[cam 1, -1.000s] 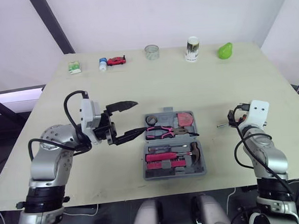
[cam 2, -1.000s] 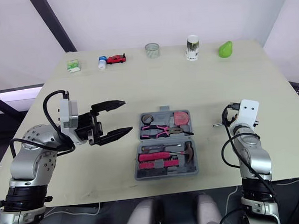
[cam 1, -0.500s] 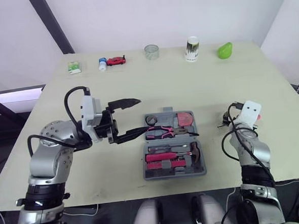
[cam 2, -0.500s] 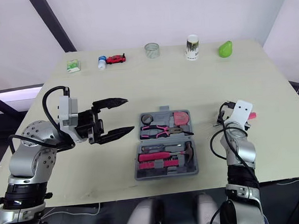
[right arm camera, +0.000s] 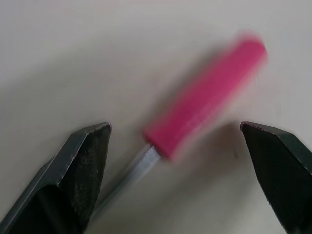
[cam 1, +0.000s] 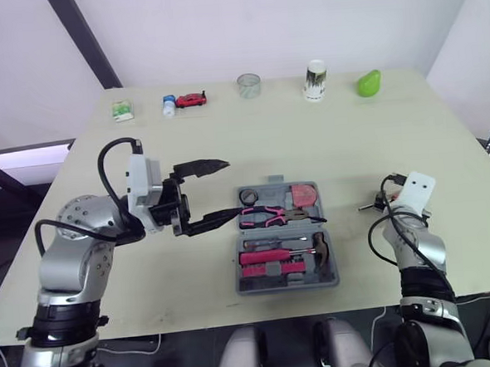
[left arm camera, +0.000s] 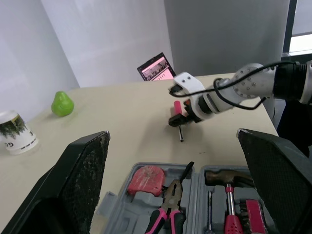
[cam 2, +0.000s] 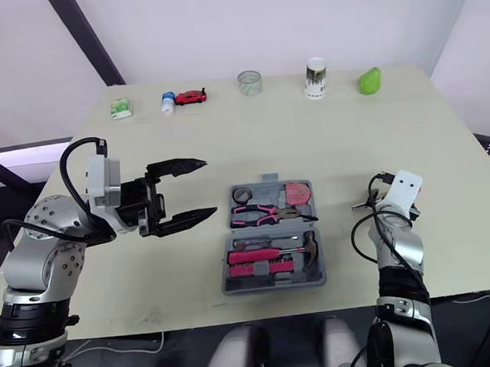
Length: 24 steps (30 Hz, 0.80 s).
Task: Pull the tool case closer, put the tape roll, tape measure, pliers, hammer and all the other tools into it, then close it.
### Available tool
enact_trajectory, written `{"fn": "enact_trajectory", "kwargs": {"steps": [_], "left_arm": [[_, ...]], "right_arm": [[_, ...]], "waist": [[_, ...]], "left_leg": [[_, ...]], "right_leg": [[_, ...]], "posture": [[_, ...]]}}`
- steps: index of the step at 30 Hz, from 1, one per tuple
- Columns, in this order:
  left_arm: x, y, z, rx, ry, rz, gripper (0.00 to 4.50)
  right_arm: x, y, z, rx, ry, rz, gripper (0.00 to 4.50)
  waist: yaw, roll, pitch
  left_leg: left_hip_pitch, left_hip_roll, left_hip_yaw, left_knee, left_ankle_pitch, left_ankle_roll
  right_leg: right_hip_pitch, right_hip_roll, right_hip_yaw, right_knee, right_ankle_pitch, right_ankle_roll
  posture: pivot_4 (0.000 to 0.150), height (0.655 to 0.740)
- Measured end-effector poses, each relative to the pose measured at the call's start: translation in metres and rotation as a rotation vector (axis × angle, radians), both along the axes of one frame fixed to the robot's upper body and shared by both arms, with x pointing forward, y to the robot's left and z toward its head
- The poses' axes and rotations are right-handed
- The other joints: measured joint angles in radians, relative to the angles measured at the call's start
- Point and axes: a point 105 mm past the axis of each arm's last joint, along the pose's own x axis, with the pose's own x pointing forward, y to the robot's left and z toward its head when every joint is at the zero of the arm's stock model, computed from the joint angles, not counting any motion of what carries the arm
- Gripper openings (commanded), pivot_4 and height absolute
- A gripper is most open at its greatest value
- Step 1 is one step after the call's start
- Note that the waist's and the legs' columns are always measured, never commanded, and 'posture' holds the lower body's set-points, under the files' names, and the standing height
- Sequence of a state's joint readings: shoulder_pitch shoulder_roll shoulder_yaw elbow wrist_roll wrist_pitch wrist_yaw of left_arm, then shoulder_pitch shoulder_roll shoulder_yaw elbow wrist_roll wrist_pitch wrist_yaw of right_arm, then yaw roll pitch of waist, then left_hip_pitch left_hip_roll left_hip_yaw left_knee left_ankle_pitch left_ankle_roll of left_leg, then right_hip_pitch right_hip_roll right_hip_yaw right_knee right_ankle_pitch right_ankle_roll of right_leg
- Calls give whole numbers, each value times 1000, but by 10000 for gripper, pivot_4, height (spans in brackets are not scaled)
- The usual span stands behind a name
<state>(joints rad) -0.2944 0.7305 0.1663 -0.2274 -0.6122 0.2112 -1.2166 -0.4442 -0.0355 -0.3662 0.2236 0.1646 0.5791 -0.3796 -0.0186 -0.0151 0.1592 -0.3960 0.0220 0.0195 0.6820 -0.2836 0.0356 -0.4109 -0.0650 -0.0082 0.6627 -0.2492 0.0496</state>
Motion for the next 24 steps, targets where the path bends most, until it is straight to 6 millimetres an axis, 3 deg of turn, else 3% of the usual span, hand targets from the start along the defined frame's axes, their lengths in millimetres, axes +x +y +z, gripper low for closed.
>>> {"fn": "enact_trajectory", "kwargs": {"steps": [24], "left_arm": [[0, 0, 0, 1, -11, -8, 45000]], "right_arm": [[3, -5, 0, 31, -24, -25, 44573]], "waist": [[1, 0, 0]], "left_leg": [[0, 0, 0, 0, 0, 0]], "right_leg": [[0, 0, 0, 0, 0, 0]], "posture": [[1500, 7400]]}}
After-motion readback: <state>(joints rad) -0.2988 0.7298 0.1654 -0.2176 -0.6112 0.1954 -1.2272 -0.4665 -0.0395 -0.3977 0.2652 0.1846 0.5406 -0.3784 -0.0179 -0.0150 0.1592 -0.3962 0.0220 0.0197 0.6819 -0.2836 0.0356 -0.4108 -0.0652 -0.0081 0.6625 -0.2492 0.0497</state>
